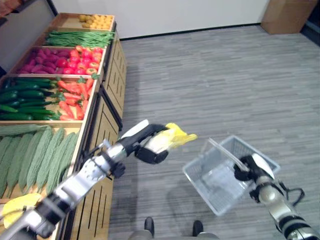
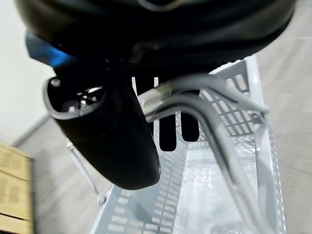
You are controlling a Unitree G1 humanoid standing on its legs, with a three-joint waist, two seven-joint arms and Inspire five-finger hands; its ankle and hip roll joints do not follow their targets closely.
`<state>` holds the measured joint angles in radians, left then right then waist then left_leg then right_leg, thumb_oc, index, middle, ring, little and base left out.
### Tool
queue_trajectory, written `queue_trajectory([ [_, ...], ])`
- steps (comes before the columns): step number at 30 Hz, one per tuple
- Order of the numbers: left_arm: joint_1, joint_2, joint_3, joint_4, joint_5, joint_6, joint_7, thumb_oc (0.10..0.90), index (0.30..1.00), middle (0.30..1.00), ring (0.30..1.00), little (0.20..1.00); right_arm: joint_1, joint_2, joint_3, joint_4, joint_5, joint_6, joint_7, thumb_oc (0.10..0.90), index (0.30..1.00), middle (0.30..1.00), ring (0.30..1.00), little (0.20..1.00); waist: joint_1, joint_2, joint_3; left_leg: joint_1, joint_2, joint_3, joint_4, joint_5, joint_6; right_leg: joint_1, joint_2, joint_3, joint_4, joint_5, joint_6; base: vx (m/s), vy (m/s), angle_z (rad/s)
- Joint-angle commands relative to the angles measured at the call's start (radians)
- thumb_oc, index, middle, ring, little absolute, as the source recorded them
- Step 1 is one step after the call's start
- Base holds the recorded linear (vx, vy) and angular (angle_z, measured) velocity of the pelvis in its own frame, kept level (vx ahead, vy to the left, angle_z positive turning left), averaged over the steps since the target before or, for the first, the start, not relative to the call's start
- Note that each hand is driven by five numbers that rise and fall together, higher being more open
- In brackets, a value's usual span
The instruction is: Get the vegetables into the basket
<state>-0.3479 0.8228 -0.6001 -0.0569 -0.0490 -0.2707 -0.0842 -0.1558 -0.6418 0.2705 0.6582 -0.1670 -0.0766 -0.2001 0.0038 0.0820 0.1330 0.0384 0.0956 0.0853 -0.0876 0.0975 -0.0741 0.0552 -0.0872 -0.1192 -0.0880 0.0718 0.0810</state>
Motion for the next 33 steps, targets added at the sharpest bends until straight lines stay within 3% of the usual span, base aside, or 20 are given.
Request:
queue_trajectory([
  [1, -0.144, -0.037, -0.085, 0.048, 0.163, -0.127, 0.078, 0.4, 0.3, 0.3, 0.3, 0.3, -0.231, -0.06, 0.047, -0.077, 0.097, -0.132, -0.025, 0.4, 0.3, 0.3, 0.3, 0.3, 0.016, -0.086, -0.08, 0.007, 0.012, -0.023, 0.0, -0.06, -0.022, 0.001, -0.071, -0.002, 0.001, -0.023, 0.089, 0.01, 0.01, -0.27],
  [7, -0.208, -0.069, -0.162, 0.154, 0.322, -0.134, 0.113, 0.4, 0.3, 0.3, 0.3, 0.3, -0.325, -0.06, 0.135, -0.114, 0.093, -0.15, -0.007, 0.4, 0.3, 0.3, 0.3, 0.3, 0.015, -0.089, -0.088, 0.014, 0.012, -0.015, 0.0, -0.064, -0.022, 0.003, -0.072, 0.003, 0.001, -0.023, 0.09, 0.0, 0.002, -0.02],
  [14, -0.259, -0.119, -0.229, 0.327, 0.498, -0.115, 0.202, 0.4, 0.3, 0.3, 0.3, 0.3, -0.437, 0.017, 0.187, -0.146, 0.129, -0.167, -0.033, 0.4, 0.3, 0.3, 0.3, 0.3, 0.013, -0.087, -0.091, 0.017, 0.014, -0.01, 0.0, -0.067, -0.023, 0.004, -0.07, 0.011, 0.001, -0.024, 0.09, 0.0, 0.0, 0.0],
  [20, -0.209, -0.175, -0.162, 0.409, 0.598, -0.061, 0.28, 0.4, 0.3, 0.3, 0.3, 0.3, -0.393, 0.087, 0.183, -0.303, 0.233, -0.188, 0.009, 0.4, 0.3, 0.3, 0.3, 0.3, 0.01, -0.092, -0.093, 0.02, 0.018, -0.001, 0.0, -0.069, -0.022, 0.003, -0.069, 0.017, 0.001, -0.025, 0.091, 0.01, 0.009, -0.04],
  [28, -0.165, -0.235, -0.103, 0.472, 0.712, -0.004, 0.345, 0.4, 0.3, 0.3, 0.3, 0.3, -0.277, 0.111, 0.202, -0.482, 0.318, -0.21, 0.095, 0.4, 0.3, 0.3, 0.3, 0.3, -0.002, -0.096, -0.098, 0.032, 0.018, 0.011, 0.0, -0.075, -0.022, 0.009, -0.069, 0.026, 0.001, -0.03, 0.09, 0.0, 0.002, -0.02],
  [30, -0.151, -0.25, -0.091, 0.515, 0.763, 0.026, 0.361, 0.9, 1.0, 1.0, 1.0, 1.0, -0.261, 0.102, 0.204, -0.514, 0.315, -0.214, 0.104, 0.4, 0.3, 0.3, 0.3, 0.3, -0.005, -0.096, -0.098, 0.033, 0.02, 0.013, 0.0, -0.076, -0.022, 0.008, -0.069, 0.028, 0.001, -0.031, 0.091, -0.01, 0.006, -0.07],
  [33, -0.151, -0.273, -0.092, 0.562, 0.81, 0.05, 0.365, 0.9, 1.0, 1.0, 1.0, 1.0, -0.244, 0.092, 0.198, -0.525, 0.307, -0.208, 0.105, 0.4, 0.3, 0.3, 0.3, 0.3, -0.008, -0.097, -0.103, 0.035, 0.02, 0.015, 0.0, -0.077, -0.021, 0.01, -0.07, 0.03, 0.001, -0.031, 0.091, 0.0, -0.002, -0.07],
])
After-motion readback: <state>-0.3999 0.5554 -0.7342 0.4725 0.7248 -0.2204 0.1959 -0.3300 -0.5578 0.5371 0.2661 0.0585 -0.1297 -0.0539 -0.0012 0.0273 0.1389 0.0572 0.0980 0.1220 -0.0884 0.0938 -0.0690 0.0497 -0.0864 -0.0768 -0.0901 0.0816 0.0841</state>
